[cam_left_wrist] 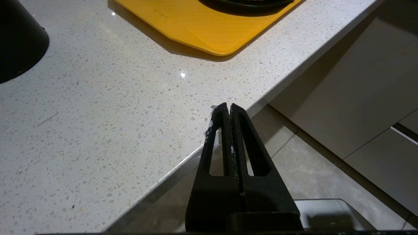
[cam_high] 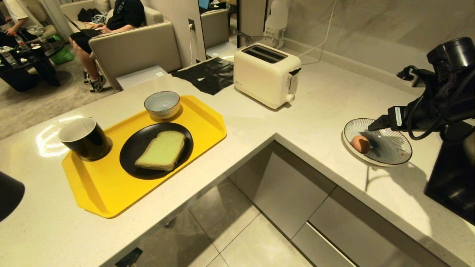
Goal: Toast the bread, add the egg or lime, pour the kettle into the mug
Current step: Pick up the egg
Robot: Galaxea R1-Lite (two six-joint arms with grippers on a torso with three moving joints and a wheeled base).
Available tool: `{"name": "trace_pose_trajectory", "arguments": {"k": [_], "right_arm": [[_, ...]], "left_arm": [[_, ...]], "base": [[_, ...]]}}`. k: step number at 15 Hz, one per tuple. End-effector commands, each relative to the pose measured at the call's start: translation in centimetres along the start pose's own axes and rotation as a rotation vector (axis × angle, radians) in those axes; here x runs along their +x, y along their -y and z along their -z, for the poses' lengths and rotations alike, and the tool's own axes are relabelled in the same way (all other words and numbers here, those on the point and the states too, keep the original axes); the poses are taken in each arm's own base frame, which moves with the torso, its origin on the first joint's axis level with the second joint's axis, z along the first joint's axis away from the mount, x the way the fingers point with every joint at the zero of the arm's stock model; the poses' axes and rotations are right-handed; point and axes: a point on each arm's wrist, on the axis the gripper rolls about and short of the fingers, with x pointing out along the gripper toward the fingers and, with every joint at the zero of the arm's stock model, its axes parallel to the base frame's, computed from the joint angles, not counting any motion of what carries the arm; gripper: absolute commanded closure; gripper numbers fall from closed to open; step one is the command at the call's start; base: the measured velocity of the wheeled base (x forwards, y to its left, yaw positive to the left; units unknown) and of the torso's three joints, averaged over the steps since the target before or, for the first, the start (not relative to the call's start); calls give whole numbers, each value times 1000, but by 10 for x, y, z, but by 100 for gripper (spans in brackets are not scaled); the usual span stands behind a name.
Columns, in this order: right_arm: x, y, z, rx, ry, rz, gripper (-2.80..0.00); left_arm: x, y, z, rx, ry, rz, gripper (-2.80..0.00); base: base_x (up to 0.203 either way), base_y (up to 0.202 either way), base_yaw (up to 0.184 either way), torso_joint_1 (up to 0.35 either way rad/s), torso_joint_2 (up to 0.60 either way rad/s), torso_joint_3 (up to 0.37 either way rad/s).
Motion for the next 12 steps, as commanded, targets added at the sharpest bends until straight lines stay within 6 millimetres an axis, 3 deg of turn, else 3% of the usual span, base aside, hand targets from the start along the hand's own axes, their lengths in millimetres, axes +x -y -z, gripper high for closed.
{"name": "trace_pose_trajectory", "arguments": {"k": [1, 12], "right_arm": [[9, 0, 2, -8, -25, 5, -280], [39, -6, 3, -61, -77, 10, -280]], "left_arm": [[0, 0, 0, 0, 0, -1, 0], [0, 0, 0, -1, -1, 0, 0]], "base": [[0, 0, 0, 0, 0, 0], [0, 0, 0, 0, 0, 0]]}}
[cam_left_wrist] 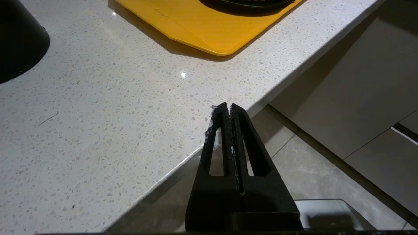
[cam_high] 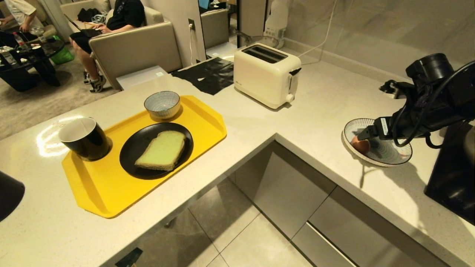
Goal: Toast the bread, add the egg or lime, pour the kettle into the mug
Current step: Pick up the egg
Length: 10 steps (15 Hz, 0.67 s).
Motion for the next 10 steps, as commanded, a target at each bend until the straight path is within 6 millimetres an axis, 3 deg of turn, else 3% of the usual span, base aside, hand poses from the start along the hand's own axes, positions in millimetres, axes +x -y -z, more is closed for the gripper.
{"name": "trace_pose_trajectory", "arguments": {"k": [1, 10], "right_arm": [[8, -2, -1, -4, -14, -1, -280], [32, -2, -5, -5, -6, 37, -280]], "left_arm": [[0, 0, 0, 0, 1, 0, 0], [0, 0, 0, 0, 0, 1, 0]], "base": [[0, 0, 0, 0, 0, 0], [0, 0, 0, 0, 0, 0]]}}
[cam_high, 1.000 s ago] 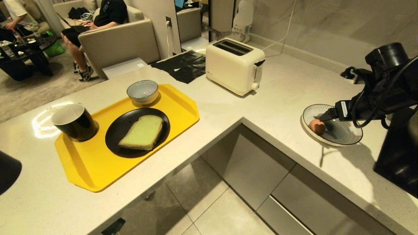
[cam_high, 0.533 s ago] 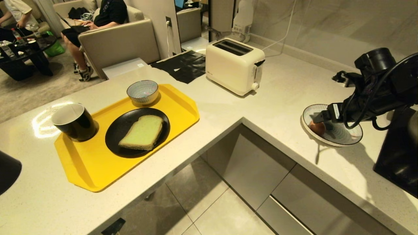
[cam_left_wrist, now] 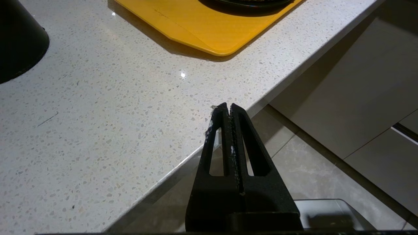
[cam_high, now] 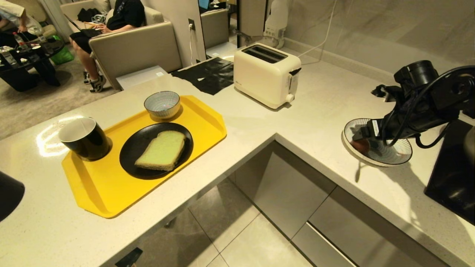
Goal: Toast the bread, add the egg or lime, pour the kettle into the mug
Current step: Pick up the egg
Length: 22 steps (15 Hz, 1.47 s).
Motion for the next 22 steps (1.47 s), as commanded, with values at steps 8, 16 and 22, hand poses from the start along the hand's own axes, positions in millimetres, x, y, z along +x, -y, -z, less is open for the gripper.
{"name": "trace_pose_trajectory", "arguments": {"k": [8, 16, 22], "right_arm": [[15, -1, 2, -18, -27, 21, -280], [17, -1, 5, -26, -39, 25, -280], [17, -1, 5, -38, -41, 22, -280]], "left_arm": [[0, 0, 0, -1, 1, 0, 0], [0, 0, 0, 0, 0, 0, 0], [0, 0, 0, 0, 1, -1, 0]], "base": [[0, 0, 0, 0, 0, 0], [0, 0, 0, 0, 0, 0], [0, 0, 0, 0, 0, 0]]}}
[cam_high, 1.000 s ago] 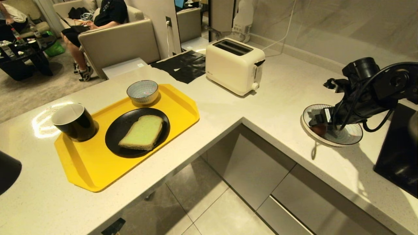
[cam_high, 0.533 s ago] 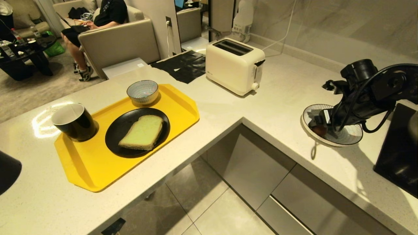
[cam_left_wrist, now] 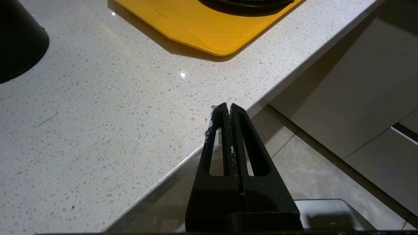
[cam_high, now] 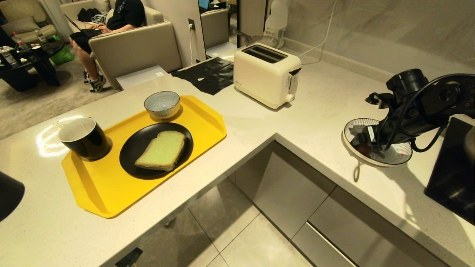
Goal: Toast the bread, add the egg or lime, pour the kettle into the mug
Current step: Pick up the egg
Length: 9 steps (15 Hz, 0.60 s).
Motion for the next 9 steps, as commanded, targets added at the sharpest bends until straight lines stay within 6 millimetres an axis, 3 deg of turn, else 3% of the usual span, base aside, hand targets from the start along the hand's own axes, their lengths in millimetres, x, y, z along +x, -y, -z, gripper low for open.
{"name": "trace_pose_trajectory", "arguments": {"k": [1, 9], "right_arm": [[0, 0, 0, -2, -2, 0, -280], [6, -1, -2, -16, 17, -3, -280]], "left_arm": [[0, 0, 0, 0, 0, -1, 0], [0, 0, 0, -2, 1, 0, 0]], "base": [[0, 0, 0, 0, 0, 0], [0, 0, 0, 0, 0, 0]]}}
